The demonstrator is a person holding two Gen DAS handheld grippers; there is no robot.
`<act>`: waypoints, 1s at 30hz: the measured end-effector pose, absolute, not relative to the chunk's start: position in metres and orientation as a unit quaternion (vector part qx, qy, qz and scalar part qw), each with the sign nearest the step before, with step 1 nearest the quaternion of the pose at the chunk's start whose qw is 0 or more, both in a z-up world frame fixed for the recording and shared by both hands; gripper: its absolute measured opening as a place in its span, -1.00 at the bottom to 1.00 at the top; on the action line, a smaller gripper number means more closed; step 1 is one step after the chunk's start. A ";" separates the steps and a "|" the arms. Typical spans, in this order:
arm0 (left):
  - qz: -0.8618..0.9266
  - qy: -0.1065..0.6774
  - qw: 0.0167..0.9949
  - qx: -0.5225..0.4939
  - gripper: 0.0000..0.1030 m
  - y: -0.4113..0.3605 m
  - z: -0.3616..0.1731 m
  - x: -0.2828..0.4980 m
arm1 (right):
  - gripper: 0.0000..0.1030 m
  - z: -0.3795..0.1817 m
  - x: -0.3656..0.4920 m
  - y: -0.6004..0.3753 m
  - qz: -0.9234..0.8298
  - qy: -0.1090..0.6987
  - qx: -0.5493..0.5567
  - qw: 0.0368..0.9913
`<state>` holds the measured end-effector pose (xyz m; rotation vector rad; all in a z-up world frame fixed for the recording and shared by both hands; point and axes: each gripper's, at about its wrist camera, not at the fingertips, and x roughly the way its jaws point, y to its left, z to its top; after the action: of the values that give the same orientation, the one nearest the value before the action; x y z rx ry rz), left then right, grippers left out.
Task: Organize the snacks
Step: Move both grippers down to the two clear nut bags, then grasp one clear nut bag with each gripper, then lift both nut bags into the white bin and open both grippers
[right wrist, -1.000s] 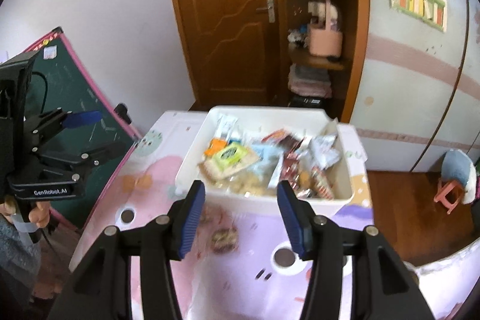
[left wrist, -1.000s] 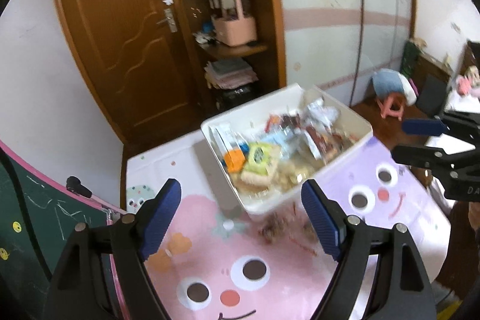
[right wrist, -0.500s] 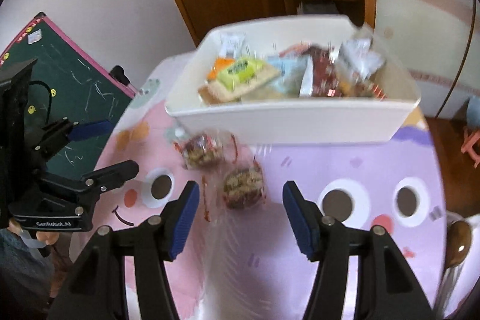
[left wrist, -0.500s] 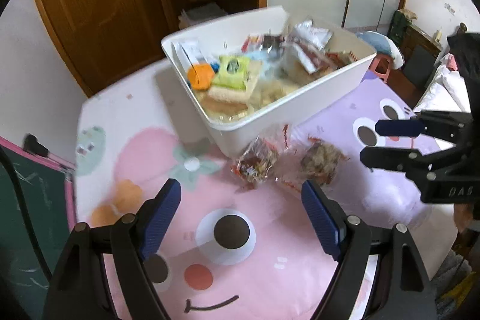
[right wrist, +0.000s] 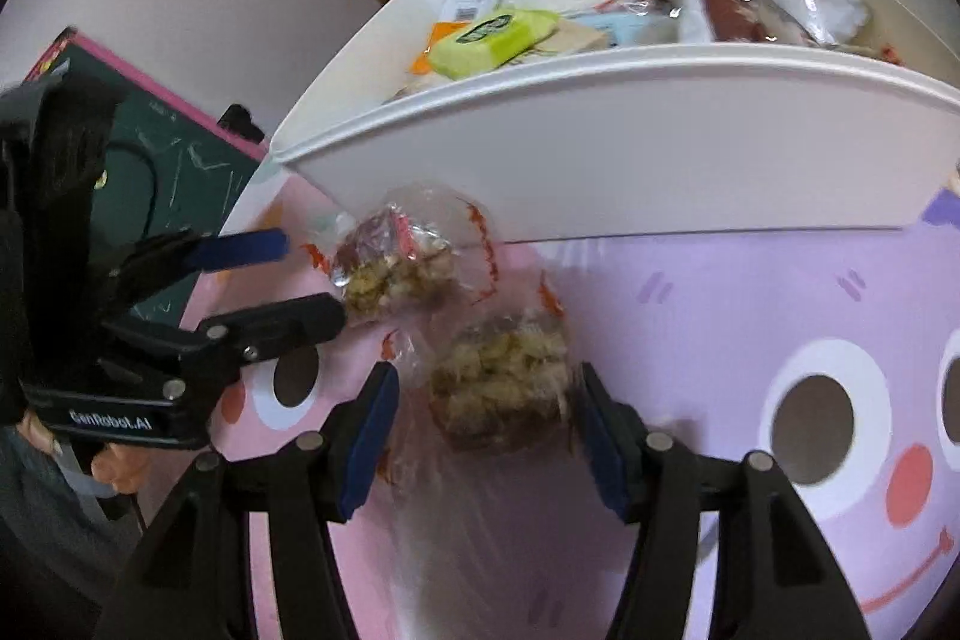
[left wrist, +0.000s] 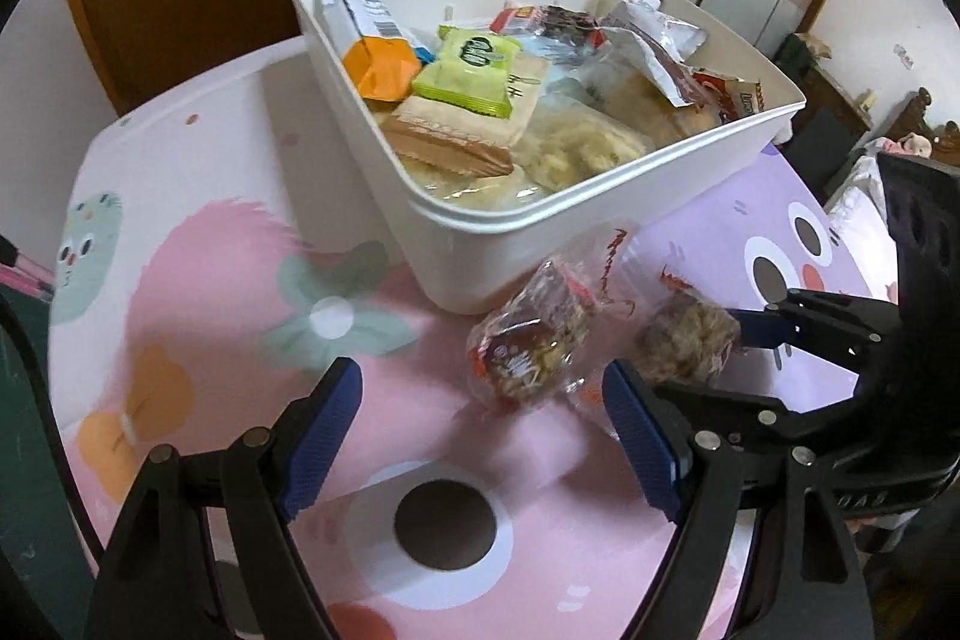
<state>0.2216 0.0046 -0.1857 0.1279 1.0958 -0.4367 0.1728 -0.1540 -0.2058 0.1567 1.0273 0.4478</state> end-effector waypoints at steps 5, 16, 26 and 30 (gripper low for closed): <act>-0.216 0.519 0.825 0.049 0.58 -0.004 -0.195 0.232 | -0.09 -0.203 0.168 -0.165 0.211 0.479 0.059 0.850; -0.205 0.517 0.829 0.058 0.33 -0.028 -0.213 0.242 | -0.09 -0.197 0.158 -0.218 0.148 0.465 0.079 0.869; -0.167 0.517 0.835 0.091 -0.28 -0.029 -0.208 0.222 | -0.09 -0.192 0.150 -0.211 0.153 0.451 0.067 0.877; -0.183 0.511 0.834 0.095 -0.29 -0.033 -0.193 0.198 | -0.09 -0.181 0.140 -0.211 0.157 0.437 0.056 0.884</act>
<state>0.1978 -0.0334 -0.1933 0.2012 1.0826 -0.3875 0.1403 -0.2109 -0.1810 0.1173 0.9104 0.3271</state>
